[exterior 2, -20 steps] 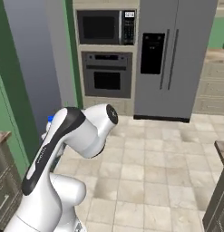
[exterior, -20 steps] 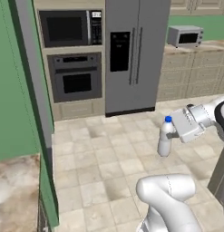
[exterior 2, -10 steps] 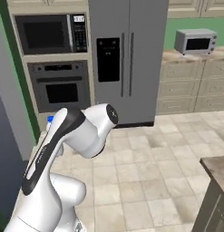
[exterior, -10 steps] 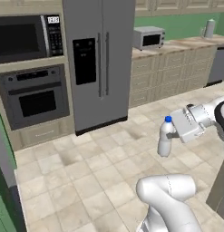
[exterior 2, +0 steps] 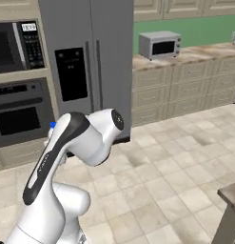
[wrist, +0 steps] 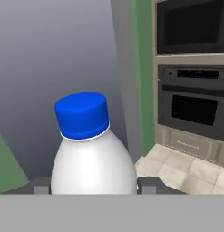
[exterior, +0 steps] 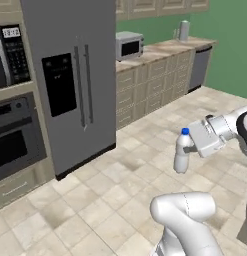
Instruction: Place the drinks on the dining counter in a tight cluster.
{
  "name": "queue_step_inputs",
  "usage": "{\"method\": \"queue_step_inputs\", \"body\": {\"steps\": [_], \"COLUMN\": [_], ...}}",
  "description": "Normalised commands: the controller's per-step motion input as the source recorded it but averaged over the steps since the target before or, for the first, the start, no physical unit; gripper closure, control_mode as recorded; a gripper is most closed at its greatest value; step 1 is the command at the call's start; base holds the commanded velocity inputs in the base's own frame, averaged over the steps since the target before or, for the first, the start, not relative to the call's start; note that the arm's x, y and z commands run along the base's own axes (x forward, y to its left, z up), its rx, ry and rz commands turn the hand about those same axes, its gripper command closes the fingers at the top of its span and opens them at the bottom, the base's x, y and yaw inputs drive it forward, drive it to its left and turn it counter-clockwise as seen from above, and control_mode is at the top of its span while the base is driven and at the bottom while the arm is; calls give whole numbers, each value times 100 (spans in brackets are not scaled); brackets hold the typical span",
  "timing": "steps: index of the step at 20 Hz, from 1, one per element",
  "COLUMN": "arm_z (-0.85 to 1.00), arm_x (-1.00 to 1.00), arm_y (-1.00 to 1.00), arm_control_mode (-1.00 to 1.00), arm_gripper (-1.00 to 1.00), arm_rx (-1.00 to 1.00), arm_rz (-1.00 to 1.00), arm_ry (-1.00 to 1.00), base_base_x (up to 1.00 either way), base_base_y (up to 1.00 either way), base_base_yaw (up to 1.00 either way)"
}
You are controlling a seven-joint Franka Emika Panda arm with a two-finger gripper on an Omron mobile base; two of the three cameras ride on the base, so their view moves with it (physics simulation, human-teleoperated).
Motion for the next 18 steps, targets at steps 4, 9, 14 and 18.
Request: {"method": "queue_step_inputs", "body": {"steps": [4,9,14,18], "arm_z": [0,0,0,0], "arm_x": [0,0,0,0], "arm_y": [0,0,0,0], "arm_control_mode": [100,100,100,100], "arm_gripper": [100,100,100,100], "arm_rx": [0,0,0,0], "arm_rz": [0,0,0,0], "arm_ry": [0,0,0,0], "base_base_x": [100,91,71,91], "base_base_y": [32,33,34,49], "base_base_yaw": [-59,-69,-77,-64]}}
